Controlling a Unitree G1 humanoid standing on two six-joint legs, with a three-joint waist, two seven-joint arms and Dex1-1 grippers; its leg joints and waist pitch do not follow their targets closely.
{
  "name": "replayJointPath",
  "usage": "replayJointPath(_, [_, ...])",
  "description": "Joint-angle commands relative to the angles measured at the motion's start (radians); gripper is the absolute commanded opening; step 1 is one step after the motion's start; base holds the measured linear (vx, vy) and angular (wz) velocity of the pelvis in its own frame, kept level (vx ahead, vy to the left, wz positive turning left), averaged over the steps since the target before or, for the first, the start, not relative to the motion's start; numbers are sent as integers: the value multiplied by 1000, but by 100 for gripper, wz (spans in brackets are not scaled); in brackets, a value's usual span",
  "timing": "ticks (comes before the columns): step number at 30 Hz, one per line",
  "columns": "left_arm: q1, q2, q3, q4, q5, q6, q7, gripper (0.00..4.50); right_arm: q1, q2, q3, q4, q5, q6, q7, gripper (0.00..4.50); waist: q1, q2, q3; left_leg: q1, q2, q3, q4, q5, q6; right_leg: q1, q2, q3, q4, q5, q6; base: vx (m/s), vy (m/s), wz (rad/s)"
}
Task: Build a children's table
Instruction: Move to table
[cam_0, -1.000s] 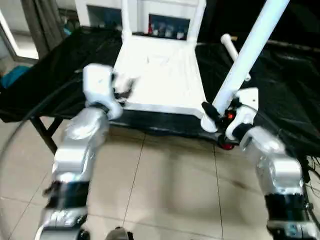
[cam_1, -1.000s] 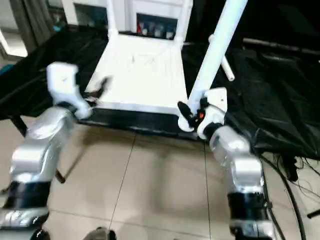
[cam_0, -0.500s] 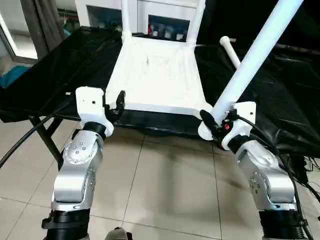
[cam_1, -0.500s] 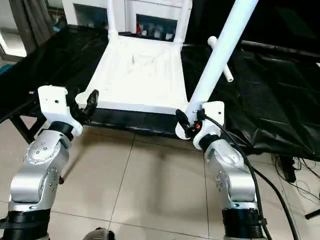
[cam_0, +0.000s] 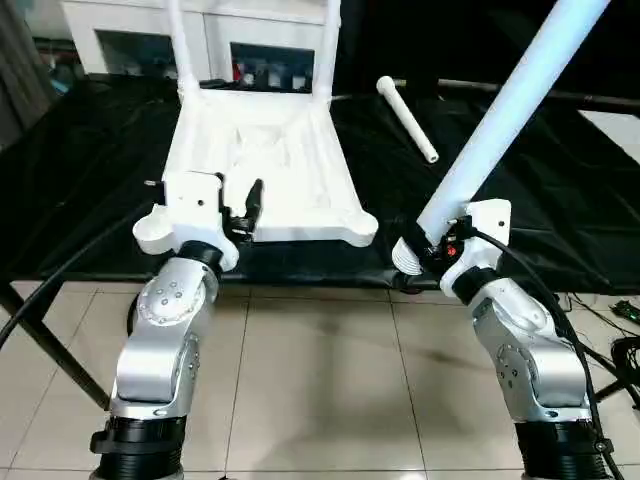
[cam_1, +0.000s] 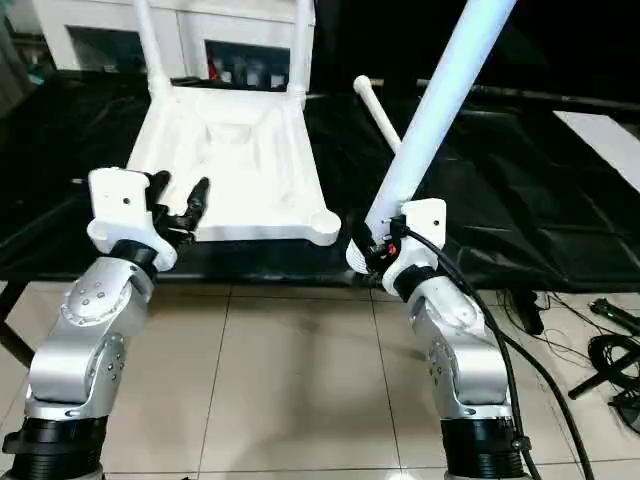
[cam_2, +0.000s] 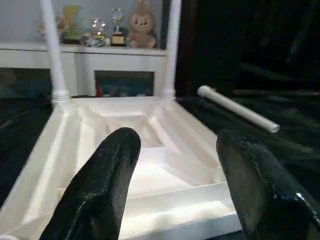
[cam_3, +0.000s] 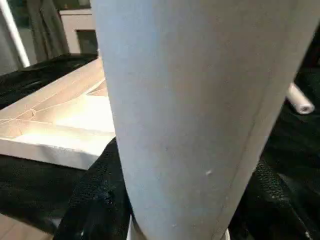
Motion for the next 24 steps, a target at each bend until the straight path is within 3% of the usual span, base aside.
replayJointPath(1, [-22, 4, -5, 5, 8, -1, -1, 298, -14, -2, 1, 2, 1, -14, 7, 193, -3, 17, -83, 47, 51, -24, -93, -309, 88, 16, -17, 22, -37, -194, -232, 145, -12, 7])
replayJointPath(2, [-22, 4, -5, 5, 8, -1, -1, 298, -14, -2, 1, 2, 1, -14, 7, 193, -3, 17, -83, 47, 51, -24, -93, -309, 88, 16, -17, 22, -37, -194, -232, 146, -20, 6])
replayJointPath(3, [-23, 6, -6, 8, 8, -2, -1, 298, -16, -2, 1, 5, 1, -16, 5, 193, 2, 15, -90, 42, 36, -14, -75, -186, 164, 29, -21, 24, -23, -57, -272, 147, -26, 4])
replayJointPath(4, [-24, 7, -7, 10, 8, -4, 0, 298, -16, -2, 1, 7, 2, -16, 4, 193, 18, 10, -95, 17, 13, 1, -59, -88, 203, 55, -25, 33, -24, 3, -273, 147, -26, 4])
replayJointPath(6, [-26, 7, -10, 16, 10, -7, 0, 298, -20, -3, 1, 11, 2, -18, 5, 193, 35, 5, -101, -1, -6, 7, -43, 18, 236, 77, -19, 39, -18, 65, -264, 133, -6, 7])
replayJointPath(7, [-26, 8, -12, 18, 12, -9, 0, 298, -20, -3, 2, 12, 2, -18, 5, 193, 37, 5, -102, 1, -7, 6, -42, 38, 247, 77, -15, 38, -14, 80, -259, 133, -1, 9])
replayJointPath(9, [-28, 7, -15, 22, 15, -11, -1, 298, -22, -5, 2, 15, 1, -19, 7, 193, 38, 5, -105, 17, -11, -10, -32, 152, 302, 75, 8, 27, 5, 147, -219, 136, -8, 10])
replayJointPath(10, [-29, 7, -16, 24, 15, -11, -1, 298, -24, -5, 2, 16, 1, -19, 8, 193, 33, 9, -106, 50, 0, -28, -28, 209, 346, 53, 17, 20, 22, 161, -196, 133, -10, 11])
replayJointPath(12, [-31, 7, -17, 27, 15, -12, -2, 298, -26, -7, 2, 19, 2, -20, 9, 193, 26, 6, -107, 67, 6, -48, -21, 277, 398, 43, 21, 19, 35, 159, -156, 124, -33, 7])
replayJointPath(13, [-32, 8, -17, 29, 15, -13, -2, 298, -27, -8, 4, 21, 1, -21, 11, 193, 15, 1, -104, 117, 32, -80, -14, 325, 455, -7, 15, 24, 60, 112, -115, 119, -38, 5])
replayJointPath(14, [-32, 8, -17, 30, 15, -13, -2, 298, -27, -8, 4, 22, 1, -22, 11, 193, 16, -5, -99, 119, 35, -82, -13, 307, 460, -12, 5, 32, 57, 89, -109, 93, -36, 9])
replayJointPath(15, [-31, 11, -18, 33, 15, -15, -4, 298, -27, -8, 5, 24, 1, -23, 11, 193, 32, -21, -95, 70, -13, -44, 9, 253, 424, 41, 1, 66, 34, 140, -115, 85, -31, 12])
replayJointPath(16, [-31, 12, -18, 34, 15, -15, -5, 298, -27, -7, 6, 24, 1, -23, 11, 193, 51, -32, -93, 5, -72, -10, 37, 191, 387, 107, 11, 99, 13, 204, -122, 85, -31, 12])
replayJointPath(17, [-32, 14, -19, 36, 15, -14, -8, 298, -27, -7, 6, 25, 0, -24, 11, 193, 84, -30, -91, -90, -88, -6, 72, 37, 300, 187, -40, 169, -20, 297, -114, 86, 1, 29])
replayJointPath(18, [-32, 14, -19, 36, 16, -14, -8, 298, -27, -6, 6, 25, 0, -24, 11, 193, 95, -19, -89, -99, -65, -19, 72, 9, 241, 186, -47, 177, -24, 335, -121, 72, 18, 32])
replayJointPath(19, [-33, 16, -19, 38, 17, -13, -12, 298, -26, -5, 7, 25, 0, -24, 10, 193, 73, 25, -95, -5, 3, -54, -5, 100, 147, 120, 58, 79, 52, 384, -31, 72, 18, 32])
replayJointPath(20, [-34, 16, -19, 39, 17, -13, -12, 298, -27, -5, 7, 25, 0, -24, 10, 193, 36, 38, -111, 95, 42, -118, -2, 238, 258, 30, 79, 39, 126, 308, 21, 143, -104, 1])
replayJointPath(21, [-34, 17, -20, 41, 18, -15, -15, 298, -27, -5, 8, 26, -1, -26, 10, 193, -12, 37, -132, 259, 174, -242, 1, 482, 543, -179, 3, 33, 204, -133, 90, 116, -195, -29])
replayJointPath(22, [-35, 19, -22, 46, 18, -15, -20, 298, -29, -4, 7, 28, -1, -26, 10, 193, -1, 25, -115, 198, 178, -220, -15, 553, 590, -199, -35, 57, 226, -150, 85, 116, -195, -29])
replayJointPath(23, [-37, 20, -23, 49, 17, -17, -23, 298, -31, -4, 7, 31, -1, -27, 11, 193, 5, 12, -103, 155, 145, -175, -29, 483, 548, -192, -33, 61, 222, -77, 61, 11, -99, -27])
replayJointPath(24, [-38, 21, -23, 52, 16, -18, -25, 298, -33, -5, 7, 33, -2, -28, 12, 193, 17, -19, -84, 98, 31, -68, -27, 225, 416, -145, -18, 70, 107, 102, -29, 34, -51, -4])
